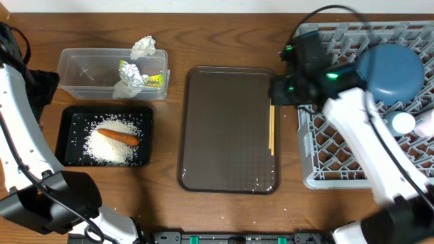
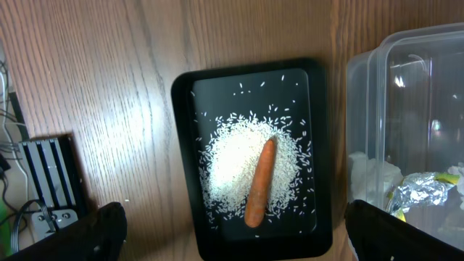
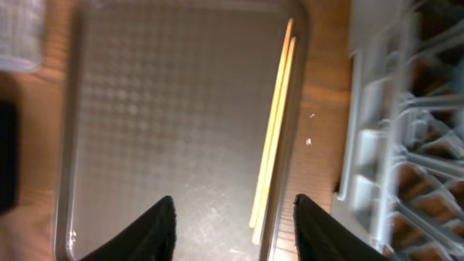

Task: Sort waste into correct bins and load items into the dishwasher rack
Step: 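Move the right gripper back over the chopsticks on the tray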

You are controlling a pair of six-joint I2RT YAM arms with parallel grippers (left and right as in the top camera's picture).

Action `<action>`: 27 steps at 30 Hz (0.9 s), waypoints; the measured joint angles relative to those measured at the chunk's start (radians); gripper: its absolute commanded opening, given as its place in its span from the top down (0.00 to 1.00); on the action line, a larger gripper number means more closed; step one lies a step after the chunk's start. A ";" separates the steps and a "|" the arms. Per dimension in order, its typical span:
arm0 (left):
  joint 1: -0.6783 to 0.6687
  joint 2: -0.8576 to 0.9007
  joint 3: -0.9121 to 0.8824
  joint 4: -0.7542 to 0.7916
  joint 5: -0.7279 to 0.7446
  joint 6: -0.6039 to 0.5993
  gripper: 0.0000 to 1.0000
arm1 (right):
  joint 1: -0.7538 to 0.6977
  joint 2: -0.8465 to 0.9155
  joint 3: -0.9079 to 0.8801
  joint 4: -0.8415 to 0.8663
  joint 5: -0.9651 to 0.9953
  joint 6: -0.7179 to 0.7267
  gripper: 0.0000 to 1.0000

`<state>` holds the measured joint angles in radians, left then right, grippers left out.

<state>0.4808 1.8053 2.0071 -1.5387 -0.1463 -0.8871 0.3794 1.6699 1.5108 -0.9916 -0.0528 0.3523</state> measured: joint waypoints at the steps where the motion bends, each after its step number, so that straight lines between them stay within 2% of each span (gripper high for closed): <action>1: 0.000 0.000 0.000 0.000 0.000 0.000 0.02 | 0.008 0.030 -0.003 0.009 0.007 0.010 0.61; 7: 0.000 0.000 0.000 0.000 0.000 0.000 0.02 | 0.040 0.203 -0.009 0.058 0.027 0.060 0.60; 15: 0.000 0.000 0.000 0.000 0.000 0.000 0.02 | 0.065 0.341 -0.009 0.092 0.035 0.121 0.56; 27: 0.000 0.000 0.000 0.000 0.000 0.000 0.02 | 0.065 0.395 -0.011 0.095 0.131 0.185 0.46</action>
<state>0.4808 1.8053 2.0071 -1.5387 -0.1463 -0.8871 0.4446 2.0647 1.4998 -0.8970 0.0780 0.5377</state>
